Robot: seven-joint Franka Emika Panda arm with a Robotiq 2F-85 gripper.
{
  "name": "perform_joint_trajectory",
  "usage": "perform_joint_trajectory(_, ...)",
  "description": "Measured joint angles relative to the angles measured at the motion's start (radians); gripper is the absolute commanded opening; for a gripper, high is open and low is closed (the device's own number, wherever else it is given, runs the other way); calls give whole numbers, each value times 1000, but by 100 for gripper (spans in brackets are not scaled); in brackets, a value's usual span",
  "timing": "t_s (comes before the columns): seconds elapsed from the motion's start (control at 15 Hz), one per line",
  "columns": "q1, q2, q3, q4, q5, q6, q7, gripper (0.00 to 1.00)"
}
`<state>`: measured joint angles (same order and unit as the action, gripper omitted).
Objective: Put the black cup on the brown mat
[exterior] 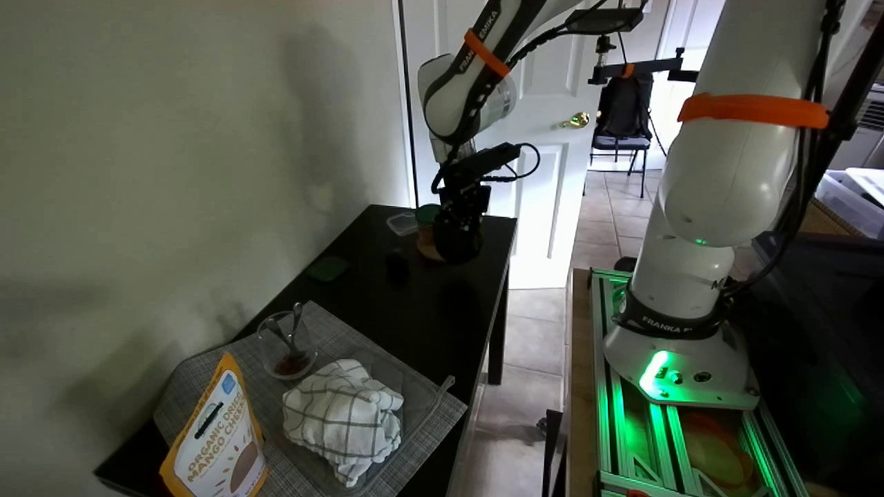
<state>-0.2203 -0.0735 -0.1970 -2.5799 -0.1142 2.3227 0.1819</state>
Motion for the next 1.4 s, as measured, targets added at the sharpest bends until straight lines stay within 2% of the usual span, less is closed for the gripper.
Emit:
perform_joint_trajectory(0.2, 1, 0, 0, -4, 0, 83, -64, 22)
perform_joint_trajectory(0.27, 1, 0, 1, -5, 0, 85, -69, 6)
perform_joint_trajectory(0.6, -2, 27, -4, -7, 34, 68, -66, 6)
perform_joint_trajectory(1.0, -25, 47, -36, -34, 53, 60, 49, 6)
perform_joint_trajectory(1.2, -45, 40, -56, -52, 58, 82, 114, 6)
perform_joint_trajectory(1.4, -68, 39, -80, -67, 92, 126, 126, 6)
